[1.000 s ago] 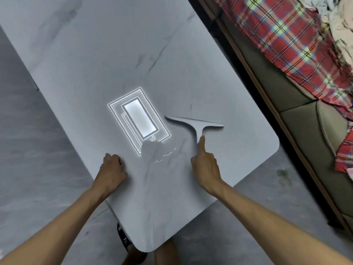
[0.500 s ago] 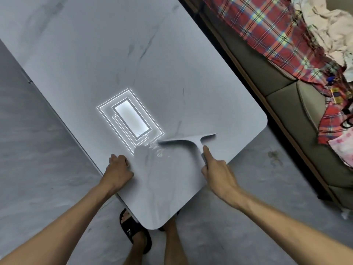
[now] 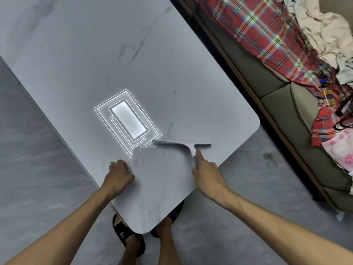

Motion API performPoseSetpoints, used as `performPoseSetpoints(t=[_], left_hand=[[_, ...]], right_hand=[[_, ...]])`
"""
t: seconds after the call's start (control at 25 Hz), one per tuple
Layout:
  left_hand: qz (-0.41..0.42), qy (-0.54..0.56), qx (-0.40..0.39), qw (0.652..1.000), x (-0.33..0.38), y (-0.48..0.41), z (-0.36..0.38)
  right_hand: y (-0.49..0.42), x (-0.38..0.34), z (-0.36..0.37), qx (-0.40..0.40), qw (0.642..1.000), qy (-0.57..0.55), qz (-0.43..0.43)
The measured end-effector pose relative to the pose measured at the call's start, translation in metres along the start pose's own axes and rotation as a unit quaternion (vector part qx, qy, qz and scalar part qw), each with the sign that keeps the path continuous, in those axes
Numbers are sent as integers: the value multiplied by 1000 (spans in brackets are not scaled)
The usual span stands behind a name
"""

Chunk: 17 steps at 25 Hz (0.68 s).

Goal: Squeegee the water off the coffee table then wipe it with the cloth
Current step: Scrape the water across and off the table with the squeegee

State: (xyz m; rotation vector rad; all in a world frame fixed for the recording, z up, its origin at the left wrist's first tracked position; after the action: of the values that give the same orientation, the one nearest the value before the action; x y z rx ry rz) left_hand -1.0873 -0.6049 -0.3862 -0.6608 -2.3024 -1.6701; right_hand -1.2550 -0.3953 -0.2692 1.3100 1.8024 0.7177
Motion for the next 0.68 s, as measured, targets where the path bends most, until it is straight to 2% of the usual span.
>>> performPoseSetpoints(t=[0.12, 0.2, 0.28, 0.36, 0.48, 0.68], left_hand=[[-33, 19, 3, 999, 7, -4, 2], [-46, 2, 7, 999, 9, -6, 2], [-52, -5, 1, 999, 8, -8, 2], [-54, -10, -9, 998, 6, -10, 0], [-57, -13, -29, 998, 10, -12, -1], [-51, 4, -44, 998, 16, -7, -5]], right_hand=[[-34, 24, -79, 97, 995, -1, 36], [-63, 47, -137, 145, 983, -70, 88], [-83, 69, -166, 158, 965, -166, 127], [-86, 77, -164, 142, 958, -199, 151], [-72, 66, -120, 98, 955, -233, 157], [-25, 11, -18, -44, 940, -307, 142]])
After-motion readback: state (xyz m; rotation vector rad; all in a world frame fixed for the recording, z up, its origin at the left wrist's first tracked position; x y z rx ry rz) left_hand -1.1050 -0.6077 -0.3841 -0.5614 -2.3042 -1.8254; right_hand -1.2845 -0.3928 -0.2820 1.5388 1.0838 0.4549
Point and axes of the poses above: each hand's wrist, its own y-axis away from the middle knuckle, its own z-axis out of the palm, x = y × z, the point moved 5 cm from there along -y, towards the middle knuckle, and after that the axes turned 11 degrees about -x, right-handed, at the moved point
